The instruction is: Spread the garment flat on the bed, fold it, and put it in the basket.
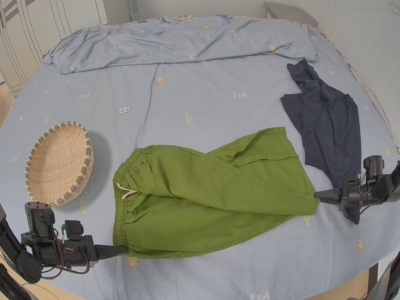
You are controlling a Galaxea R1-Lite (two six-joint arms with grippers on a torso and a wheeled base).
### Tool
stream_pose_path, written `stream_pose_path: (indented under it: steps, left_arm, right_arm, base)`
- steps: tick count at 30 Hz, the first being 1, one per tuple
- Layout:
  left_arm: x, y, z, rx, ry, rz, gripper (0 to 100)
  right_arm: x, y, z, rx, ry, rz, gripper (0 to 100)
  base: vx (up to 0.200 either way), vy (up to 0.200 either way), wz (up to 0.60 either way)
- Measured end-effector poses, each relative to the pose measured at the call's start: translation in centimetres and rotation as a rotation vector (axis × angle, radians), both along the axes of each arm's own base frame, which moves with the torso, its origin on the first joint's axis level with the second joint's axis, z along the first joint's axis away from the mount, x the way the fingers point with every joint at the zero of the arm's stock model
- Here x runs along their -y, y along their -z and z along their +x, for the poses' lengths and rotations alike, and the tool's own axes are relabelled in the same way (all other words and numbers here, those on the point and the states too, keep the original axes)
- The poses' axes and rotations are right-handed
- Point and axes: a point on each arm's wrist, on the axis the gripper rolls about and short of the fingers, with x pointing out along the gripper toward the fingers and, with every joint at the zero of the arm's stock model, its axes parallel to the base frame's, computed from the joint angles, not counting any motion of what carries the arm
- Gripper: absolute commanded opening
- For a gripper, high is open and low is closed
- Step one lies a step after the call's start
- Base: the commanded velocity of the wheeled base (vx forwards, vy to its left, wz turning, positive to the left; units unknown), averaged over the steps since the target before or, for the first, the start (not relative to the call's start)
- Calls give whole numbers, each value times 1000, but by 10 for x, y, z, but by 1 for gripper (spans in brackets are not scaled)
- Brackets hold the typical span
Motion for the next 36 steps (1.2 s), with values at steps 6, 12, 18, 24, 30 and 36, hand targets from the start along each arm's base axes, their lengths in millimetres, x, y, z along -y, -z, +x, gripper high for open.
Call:
stream_pose_path:
  steps: [6,12,18,24,30,36]
  left_arm:
    - [0,0,0,-3,1,0,0]
    - [0,1,-1,-8,1,1,0]
    - [0,3,-2,-18,10,18,0]
    - [-1,10,-9,2,73,93,0]
    - [-3,11,-11,3,78,112,0]
    - [-9,11,-10,9,47,116,0]
  right_arm:
    - [7,-1,1,8,-1,33,0]
    - [12,-1,0,10,12,44,0]
    - [12,-1,-5,2,16,41,0]
    - [5,-4,-28,-13,12,36,0]
    - [-2,-6,-60,-16,12,22,0]
    - [-4,-3,-86,-38,33,1,0]
  base:
    - [0,0,0]
    - [0,0,0]
    - [0,0,0]
    - [0,0,0]
    - [0,0,0]
    - [0,0,0]
